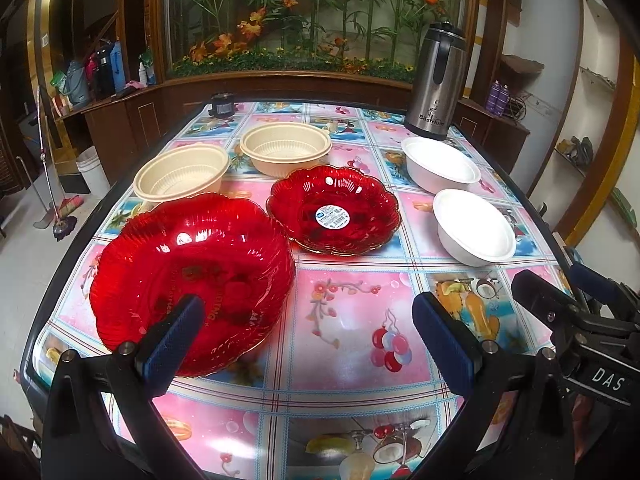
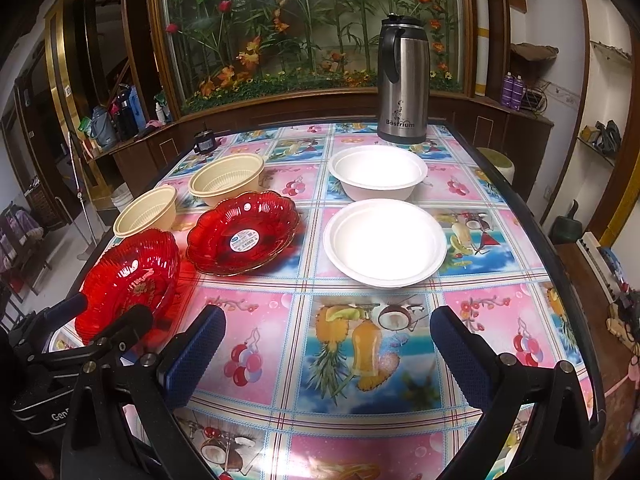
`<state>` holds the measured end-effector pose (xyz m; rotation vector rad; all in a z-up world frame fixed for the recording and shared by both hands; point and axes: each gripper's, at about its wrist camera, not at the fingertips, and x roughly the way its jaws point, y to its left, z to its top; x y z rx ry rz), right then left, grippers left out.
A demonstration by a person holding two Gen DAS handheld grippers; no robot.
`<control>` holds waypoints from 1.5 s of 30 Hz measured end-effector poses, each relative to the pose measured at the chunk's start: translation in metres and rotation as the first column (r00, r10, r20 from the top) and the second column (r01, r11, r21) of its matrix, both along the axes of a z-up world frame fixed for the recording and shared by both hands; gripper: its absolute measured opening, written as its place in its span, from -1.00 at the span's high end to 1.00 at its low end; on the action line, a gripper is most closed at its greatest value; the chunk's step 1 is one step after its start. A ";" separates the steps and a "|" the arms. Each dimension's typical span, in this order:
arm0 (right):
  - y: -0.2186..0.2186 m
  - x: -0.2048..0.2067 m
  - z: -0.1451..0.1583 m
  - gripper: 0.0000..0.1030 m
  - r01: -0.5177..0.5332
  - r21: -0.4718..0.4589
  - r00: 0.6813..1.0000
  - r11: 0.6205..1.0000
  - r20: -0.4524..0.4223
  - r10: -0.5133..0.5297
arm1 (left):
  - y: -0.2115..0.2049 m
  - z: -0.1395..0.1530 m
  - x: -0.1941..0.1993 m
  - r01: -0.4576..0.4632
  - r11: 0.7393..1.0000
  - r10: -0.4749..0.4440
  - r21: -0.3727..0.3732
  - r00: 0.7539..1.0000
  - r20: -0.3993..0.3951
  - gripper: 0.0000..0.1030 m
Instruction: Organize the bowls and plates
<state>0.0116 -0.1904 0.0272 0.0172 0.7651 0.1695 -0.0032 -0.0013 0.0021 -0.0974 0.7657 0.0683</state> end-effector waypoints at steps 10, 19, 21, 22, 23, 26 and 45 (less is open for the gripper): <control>-0.001 0.000 -0.001 -1.00 0.002 0.002 1.000 1.000 -0.008 -0.002 | 0.000 0.000 -0.001 -0.002 1.000 0.002 -0.005 1.000 -0.005 -1.00; -0.001 -0.001 -0.001 -1.00 0.011 -0.002 1.000 1.000 -0.006 -0.011 | 0.000 -0.001 0.002 -0.004 1.000 0.004 -0.011 1.000 -0.008 -1.00; -0.002 0.000 -0.003 -1.00 0.014 -0.003 1.000 1.000 -0.012 -0.014 | 0.001 -0.002 0.002 -0.003 1.000 0.003 -0.015 1.000 -0.006 -1.00; -0.002 0.000 -0.003 -1.00 0.016 -0.006 1.000 1.000 -0.013 -0.016 | 0.001 -0.001 0.002 -0.003 1.000 0.003 -0.014 1.000 -0.006 -1.00; -0.002 0.000 -0.003 -1.00 0.018 -0.010 1.000 1.000 -0.011 -0.018 | 0.001 -0.001 0.002 -0.003 1.000 0.003 -0.013 1.000 -0.005 -1.00; -0.003 0.000 -0.003 -1.00 0.020 -0.010 1.000 1.000 -0.010 -0.020 | 0.000 -0.001 0.002 -0.002 1.000 0.002 -0.012 1.000 -0.004 -1.00; 0.000 0.001 -0.007 -1.00 0.017 -0.015 1.000 1.000 -0.014 -0.017 | 0.002 -0.002 -0.001 -0.006 1.000 0.005 -0.019 1.000 -0.011 -1.00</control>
